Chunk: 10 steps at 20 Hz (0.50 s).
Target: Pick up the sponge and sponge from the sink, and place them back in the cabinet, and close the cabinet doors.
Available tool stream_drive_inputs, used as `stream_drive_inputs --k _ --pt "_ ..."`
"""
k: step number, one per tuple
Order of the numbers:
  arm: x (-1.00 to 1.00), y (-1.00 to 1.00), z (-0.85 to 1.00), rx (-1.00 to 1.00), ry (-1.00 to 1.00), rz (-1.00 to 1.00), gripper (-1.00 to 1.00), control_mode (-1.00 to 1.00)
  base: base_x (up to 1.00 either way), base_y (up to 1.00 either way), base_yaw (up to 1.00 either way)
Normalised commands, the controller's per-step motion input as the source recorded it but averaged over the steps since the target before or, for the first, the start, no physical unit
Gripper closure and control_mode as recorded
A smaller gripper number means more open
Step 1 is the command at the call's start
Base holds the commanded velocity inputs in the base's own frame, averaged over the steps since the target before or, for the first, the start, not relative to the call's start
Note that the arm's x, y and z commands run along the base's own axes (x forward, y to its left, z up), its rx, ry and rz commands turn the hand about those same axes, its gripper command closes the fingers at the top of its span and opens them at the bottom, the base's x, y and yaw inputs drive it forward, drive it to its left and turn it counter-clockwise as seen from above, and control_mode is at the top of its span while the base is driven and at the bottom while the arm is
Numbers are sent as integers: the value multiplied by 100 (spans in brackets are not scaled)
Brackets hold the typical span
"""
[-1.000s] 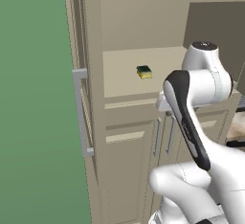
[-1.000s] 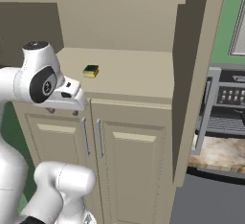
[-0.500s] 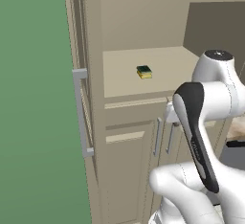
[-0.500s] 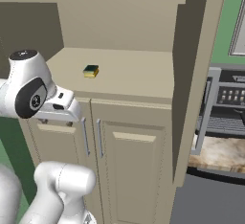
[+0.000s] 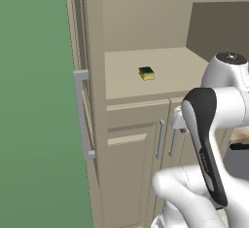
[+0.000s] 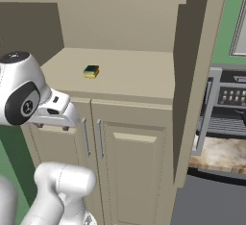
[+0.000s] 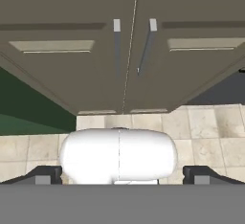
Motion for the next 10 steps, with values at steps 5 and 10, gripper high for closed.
stream_drive_inputs --k 5,10 --pt "-14 0 10 0 0 0 -100 100 -4 0 0" --pt "0 0 0 0 0 0 -100 100 -32 -1 0"
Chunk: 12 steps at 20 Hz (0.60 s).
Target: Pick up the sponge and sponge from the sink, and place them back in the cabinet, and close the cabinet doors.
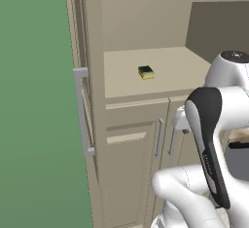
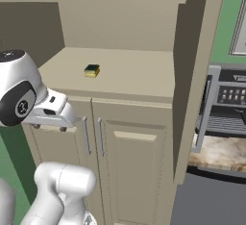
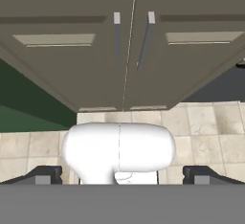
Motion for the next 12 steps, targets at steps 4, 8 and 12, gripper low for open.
stream_drive_inputs --k 4,8,12 --pt "0 0 0 0 0 0 -100 100 -47 -10 0" --pt "0 0 0 0 0 0 -100 100 -51 -23 0" --pt "0 0 0 0 0 0 -100 100 -52 -25 0"
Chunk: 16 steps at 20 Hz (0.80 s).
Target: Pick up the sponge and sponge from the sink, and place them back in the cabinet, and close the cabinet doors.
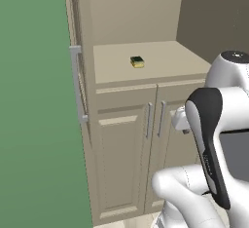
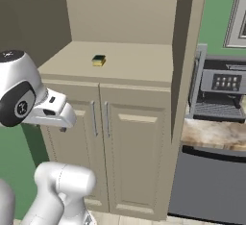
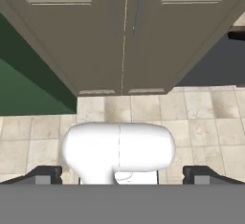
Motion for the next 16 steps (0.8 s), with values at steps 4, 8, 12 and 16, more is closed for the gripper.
stream_drive_inputs --k 4,8,12,16 --pt "0 0 0 0 0 0 -100 100 -53 -25 0" --pt "0 0 0 0 0 0 -100 100 -47 -27 0" --pt "0 0 0 0 0 0 -100 100 -39 -34 0" --pt "0 0 0 0 0 0 -100 100 -26 -39 0"
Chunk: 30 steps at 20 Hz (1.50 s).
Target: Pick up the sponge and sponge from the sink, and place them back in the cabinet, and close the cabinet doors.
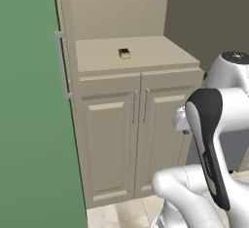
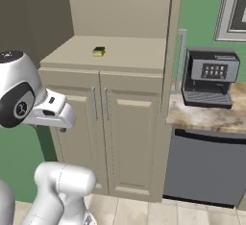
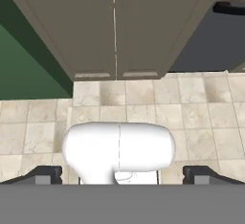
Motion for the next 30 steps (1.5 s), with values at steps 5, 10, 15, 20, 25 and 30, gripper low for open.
stream_drive_inputs --k 5,10,15,20,25,30 --pt "0 0 0 0 0 0 -100 100 -24 -45 0" --pt "0 0 0 0 0 0 -100 100 -22 -51 0" --pt "0 0 0 0 0 0 -100 100 -27 -52 0" --pt "0 0 0 0 0 0 -100 100 -25 -51 0" --pt "0 0 0 0 0 0 -100 100 -20 -48 0" --pt "0 0 0 0 0 0 -100 100 -15 -48 0"
